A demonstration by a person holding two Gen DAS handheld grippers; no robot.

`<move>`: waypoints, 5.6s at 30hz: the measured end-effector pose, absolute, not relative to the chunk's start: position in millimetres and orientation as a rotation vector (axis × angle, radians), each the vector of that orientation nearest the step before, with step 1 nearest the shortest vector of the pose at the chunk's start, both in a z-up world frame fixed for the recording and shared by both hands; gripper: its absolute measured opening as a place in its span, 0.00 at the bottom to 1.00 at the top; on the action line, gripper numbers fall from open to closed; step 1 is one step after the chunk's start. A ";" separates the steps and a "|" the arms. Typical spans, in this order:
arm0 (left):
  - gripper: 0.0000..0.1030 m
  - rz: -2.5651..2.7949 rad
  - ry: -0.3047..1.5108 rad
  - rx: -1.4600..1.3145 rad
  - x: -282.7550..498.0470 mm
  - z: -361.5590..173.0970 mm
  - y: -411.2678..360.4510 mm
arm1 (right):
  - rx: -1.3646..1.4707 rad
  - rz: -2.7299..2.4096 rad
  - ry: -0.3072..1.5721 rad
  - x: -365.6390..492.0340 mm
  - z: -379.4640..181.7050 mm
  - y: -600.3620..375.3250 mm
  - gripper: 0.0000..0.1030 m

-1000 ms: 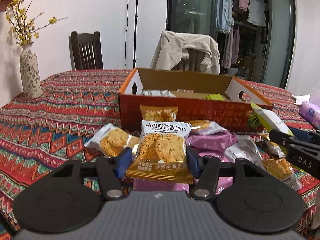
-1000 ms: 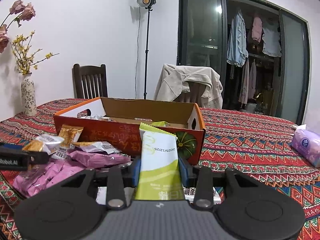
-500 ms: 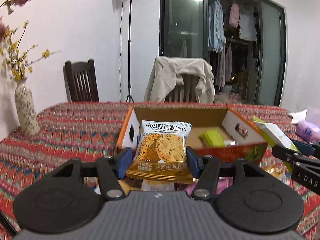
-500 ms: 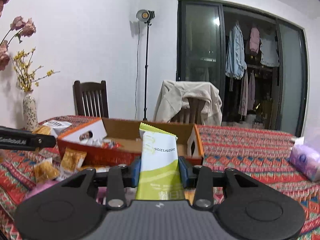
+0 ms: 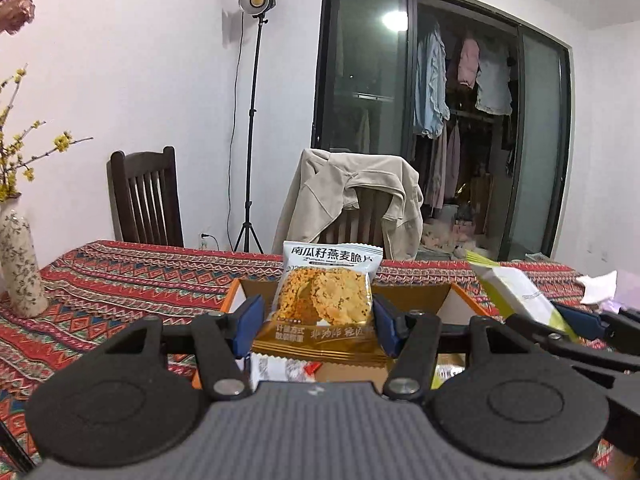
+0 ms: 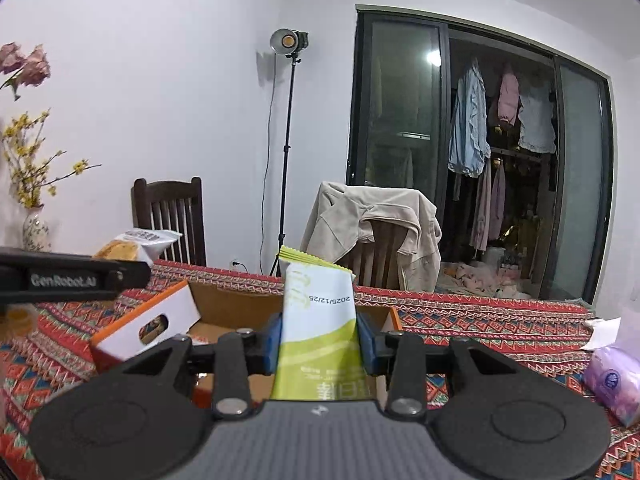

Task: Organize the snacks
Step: 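Carry both packets over the orange box and open both grippers inside, then move both open grippers back to the snack pile, then grasp a white printed packet with the right gripper while the left gripper grasps a pink packet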

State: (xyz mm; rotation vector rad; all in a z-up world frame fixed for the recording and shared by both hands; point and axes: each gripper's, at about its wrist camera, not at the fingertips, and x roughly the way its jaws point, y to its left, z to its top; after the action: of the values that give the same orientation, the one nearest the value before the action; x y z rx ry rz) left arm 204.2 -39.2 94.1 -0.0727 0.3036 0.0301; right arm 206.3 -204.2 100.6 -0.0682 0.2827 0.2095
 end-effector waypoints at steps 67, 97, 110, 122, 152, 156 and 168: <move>1.00 -0.001 0.277 -0.168 182.0 95.7 -15.0 | 0.017 0.185 0.348 199.5 96.8 -221.8 1.00; 1.00 0.106 0.438 -0.082 114.0 -2.4 50.7 | -0.067 0.261 0.548 131.8 25.8 -197.7 0.94; 1.00 0.072 0.442 -0.091 114.3 -7.1 49.8 | -0.140 0.260 0.631 162.2 5.4 -170.8 0.57; 1.00 0.081 0.462 -0.105 117.0 -8.6 52.3 | -0.114 0.308 0.637 161.9 2.6 -172.3 0.43; 1.00 0.046 0.627 0.026 126.0 -13.2 -10.7 | 0.010 0.289 0.464 139.1 16.3 -198.9 0.40; 1.00 0.050 0.642 0.029 126.7 -15.1 -14.8 | 0.017 0.297 0.457 137.8 16.6 -199.8 0.41; 1.00 0.057 0.688 0.009 124.5 -22.8 -15.6 | 0.018 0.301 0.455 137.0 16.4 -200.2 0.41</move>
State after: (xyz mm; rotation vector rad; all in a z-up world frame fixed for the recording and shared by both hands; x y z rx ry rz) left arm 124.5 -15.6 -22.8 0.0086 0.6882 0.0569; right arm 137.0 -200.2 16.4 0.0178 0.4552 0.3013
